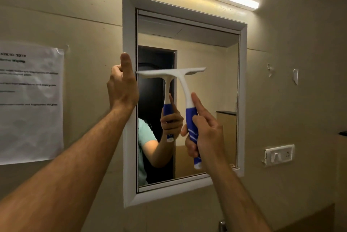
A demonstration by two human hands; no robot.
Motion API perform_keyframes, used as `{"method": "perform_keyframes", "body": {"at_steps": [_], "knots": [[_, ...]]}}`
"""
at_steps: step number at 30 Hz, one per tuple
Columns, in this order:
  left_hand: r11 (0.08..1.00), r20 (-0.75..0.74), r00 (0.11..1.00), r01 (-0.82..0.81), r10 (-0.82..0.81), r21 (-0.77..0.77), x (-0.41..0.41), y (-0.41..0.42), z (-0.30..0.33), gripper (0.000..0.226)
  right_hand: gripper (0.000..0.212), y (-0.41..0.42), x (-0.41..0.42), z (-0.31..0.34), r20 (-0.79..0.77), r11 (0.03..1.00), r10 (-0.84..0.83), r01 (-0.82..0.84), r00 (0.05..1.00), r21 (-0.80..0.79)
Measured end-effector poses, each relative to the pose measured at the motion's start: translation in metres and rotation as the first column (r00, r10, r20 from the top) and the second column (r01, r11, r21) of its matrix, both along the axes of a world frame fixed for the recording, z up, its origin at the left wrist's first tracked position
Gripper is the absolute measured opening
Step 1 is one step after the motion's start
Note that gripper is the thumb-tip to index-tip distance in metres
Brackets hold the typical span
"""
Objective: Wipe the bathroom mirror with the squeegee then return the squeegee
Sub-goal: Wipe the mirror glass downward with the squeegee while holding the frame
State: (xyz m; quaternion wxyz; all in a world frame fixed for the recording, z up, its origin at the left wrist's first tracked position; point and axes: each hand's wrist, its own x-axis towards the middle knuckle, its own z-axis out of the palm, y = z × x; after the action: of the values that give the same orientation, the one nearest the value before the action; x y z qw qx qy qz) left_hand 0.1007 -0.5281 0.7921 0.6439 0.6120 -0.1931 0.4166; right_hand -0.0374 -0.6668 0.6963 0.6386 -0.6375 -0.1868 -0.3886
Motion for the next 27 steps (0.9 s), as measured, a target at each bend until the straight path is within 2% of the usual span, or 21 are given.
{"method": "perform_keyframes", "body": {"at_steps": [4, 8, 10, 14, 17, 21, 23, 27], "knots": [[1.0, 0.008, 1.0, 0.008, -0.008, -0.021, -0.001, -0.001, -0.001, 0.057, 0.057, -0.003, -0.008, -0.03, -0.072, 0.999, -0.022, 0.025, 0.997, 0.039], [0.999, 0.03, 1.0, 0.01, -0.009, -0.044, -0.004, -0.003, -0.002, 0.089, 0.05, 0.001, -0.011, -0.026, -0.033, 0.997, -0.054, 0.056, 0.998, 0.061], [0.999, 0.029, 0.999, 0.028, -0.026, -0.047, -0.005, -0.003, -0.001, 0.097, 0.042, 0.004, -0.008, -0.01, 0.004, 0.996, -0.066, 0.066, 0.998, 0.054], [0.999, 0.013, 1.0, 0.014, -0.014, -0.04, -0.004, -0.003, -0.001, 0.084, 0.037, 0.008, -0.003, 0.002, 0.027, 0.998, -0.059, 0.059, 0.998, 0.023], [0.999, 0.011, 1.0, 0.001, 0.0, -0.035, -0.002, -0.003, -0.001, 0.071, 0.041, 0.006, -0.005, -0.022, 0.001, 0.996, -0.072, 0.072, 0.997, 0.05], [0.999, -0.012, 1.0, -0.015, 0.014, -0.046, 0.0, -0.003, 0.0, 0.067, 0.044, 0.006, -0.007, -0.045, -0.044, 0.995, -0.044, 0.048, 0.998, 0.09], [0.999, -0.012, 1.0, 0.0, -0.001, -0.032, 0.0, -0.003, 0.0, 0.065, 0.044, 0.006, -0.006, -0.035, -0.004, 0.994, -0.05, 0.05, 0.999, 0.1], [0.999, -0.025, 0.999, -0.033, 0.032, -0.037, 0.004, -0.003, -0.001, 0.069, 0.046, 0.007, 0.002, 0.021, 0.135, 0.996, 0.042, -0.051, 0.99, 0.068]]}}
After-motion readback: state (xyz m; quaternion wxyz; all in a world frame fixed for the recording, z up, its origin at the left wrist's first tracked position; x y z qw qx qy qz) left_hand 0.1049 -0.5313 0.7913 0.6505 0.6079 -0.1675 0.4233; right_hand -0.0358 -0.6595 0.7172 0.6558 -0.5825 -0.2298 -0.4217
